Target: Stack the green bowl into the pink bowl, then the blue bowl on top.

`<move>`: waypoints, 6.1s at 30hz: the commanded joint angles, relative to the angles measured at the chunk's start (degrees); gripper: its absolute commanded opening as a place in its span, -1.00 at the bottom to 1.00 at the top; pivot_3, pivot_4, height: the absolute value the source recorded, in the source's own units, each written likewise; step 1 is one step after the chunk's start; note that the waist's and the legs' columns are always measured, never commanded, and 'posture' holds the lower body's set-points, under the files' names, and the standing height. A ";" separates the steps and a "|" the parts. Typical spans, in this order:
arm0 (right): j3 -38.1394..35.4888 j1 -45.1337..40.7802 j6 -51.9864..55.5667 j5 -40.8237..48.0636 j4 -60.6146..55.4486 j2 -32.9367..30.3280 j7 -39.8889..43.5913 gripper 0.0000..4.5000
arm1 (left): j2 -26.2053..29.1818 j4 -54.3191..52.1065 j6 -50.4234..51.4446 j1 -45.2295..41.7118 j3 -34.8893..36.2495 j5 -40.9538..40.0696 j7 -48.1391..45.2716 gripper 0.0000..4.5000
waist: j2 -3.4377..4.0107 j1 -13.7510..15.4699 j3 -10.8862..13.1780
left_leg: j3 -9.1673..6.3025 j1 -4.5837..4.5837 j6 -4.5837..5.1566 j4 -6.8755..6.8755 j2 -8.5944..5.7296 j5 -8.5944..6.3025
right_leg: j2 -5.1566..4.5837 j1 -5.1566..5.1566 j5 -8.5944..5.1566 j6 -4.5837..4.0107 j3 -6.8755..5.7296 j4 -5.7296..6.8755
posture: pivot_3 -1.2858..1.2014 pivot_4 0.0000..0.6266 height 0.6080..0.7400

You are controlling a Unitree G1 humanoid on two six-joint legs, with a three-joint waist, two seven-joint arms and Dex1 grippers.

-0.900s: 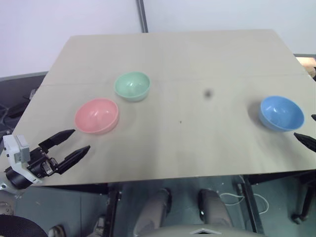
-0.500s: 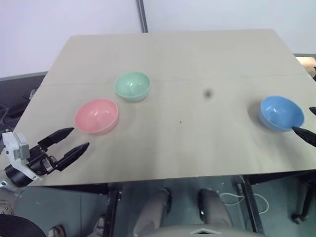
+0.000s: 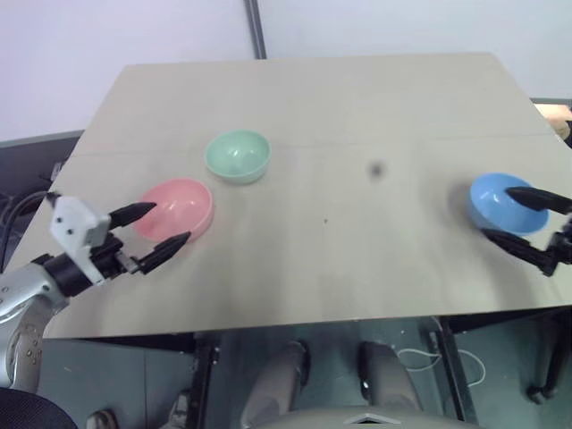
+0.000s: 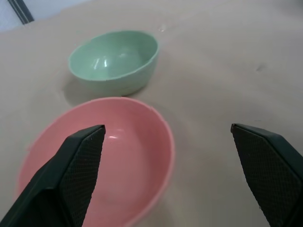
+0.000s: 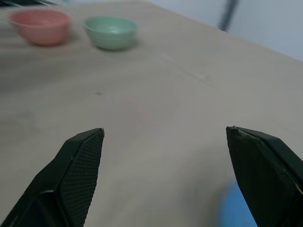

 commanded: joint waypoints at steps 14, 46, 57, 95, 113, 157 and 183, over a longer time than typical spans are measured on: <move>17.36 -15.12 -0.23 1.76 -9.39 7.18 1.41 1.00 | 15.27 -3.61 12.24 -8.30 -18.88 20.86 4.08 0.04 | -0.11 0.08 0.13 | 0.04 -0.13 0.01 -0.16 0.00 -0.01 | 0.29 -0.25 0.18 0.16 0.03 -0.04 | 0.03 -0.52 1.00; 7.48 -0.79 1.56 3.94 -20.20 7.55 -9.08 1.00 | -13.80 22.62 -26.81 -52.13 -57.79 32.81 -22.14 -0.06 | -0.27 1.11 0.18 | 0.39 -0.11 0.27 0.22 -0.03 0.15 | 0.35 -0.20 0.41 0.00 0.25 0.13 | 0.03 -0.52 1.00; 6.89 2.25 1.02 3.23 -21.98 7.91 -11.46 1.00 | -10.15 18.16 -24.49 -51.77 -48.14 26.56 -24.50 0.92 | -0.29 0.02 0.19 | 0.31 -0.12 0.29 0.36 -0.01 0.15 | 0.42 -0.22 0.40 0.18 0.30 0.20 | 0.03 -0.52 1.00; 7.28 -0.36 1.87 1.52 -20.49 7.75 -16.19 1.00 | -9.99 50.14 -32.26 -64.03 -48.75 48.51 -5.99 -0.98 | -0.34 0.00 0.21 | 0.18 -0.12 0.28 0.77 0.22 0.13 | 0.72 0.05 0.52 0.31 0.16 0.17 | 0.03 -0.52 1.00; 3.89 6.58 -2.71 -0.31 -20.41 9.18 -16.30 1.00 | -15.08 22.73 -30.29 -58.78 -50.06 30.38 -27.27 0.36 | -0.30 -0.11 0.19 | 0.34 -0.01 0.28 0.83 0.34 0.13 | 0.81 0.08 0.59 0.21 0.29 0.21 | 0.03 -0.52 1.00; 20.15 -17.74 9.76 -28.15 1.98 2.14 -24.60 -0.99 | -15.36 6.78 -0.99 -29.11 -10.61 -21.20 -24.82 1.00 | -0.22 -0.27 0.16 | 0.52 -0.02 0.24 0.90 0.56 0.11 | 0.94 0.04 0.75 -0.11 0.39 0.16 | 0.03 -0.52 1.00; 30.44 -28.15 3.38 -21.18 -6.01 15.87 -15.81 0.57 | -13.41 0.84 -5.22 -17.91 -8.14 -11.09 -11.62 1.00 | -0.25 0.07 0.15 | 0.48 -0.08 0.11 0.73 0.71 0.04 | 1.10 -0.15 0.84 -0.24 0.42 0.09 | 0.03 -0.52 1.00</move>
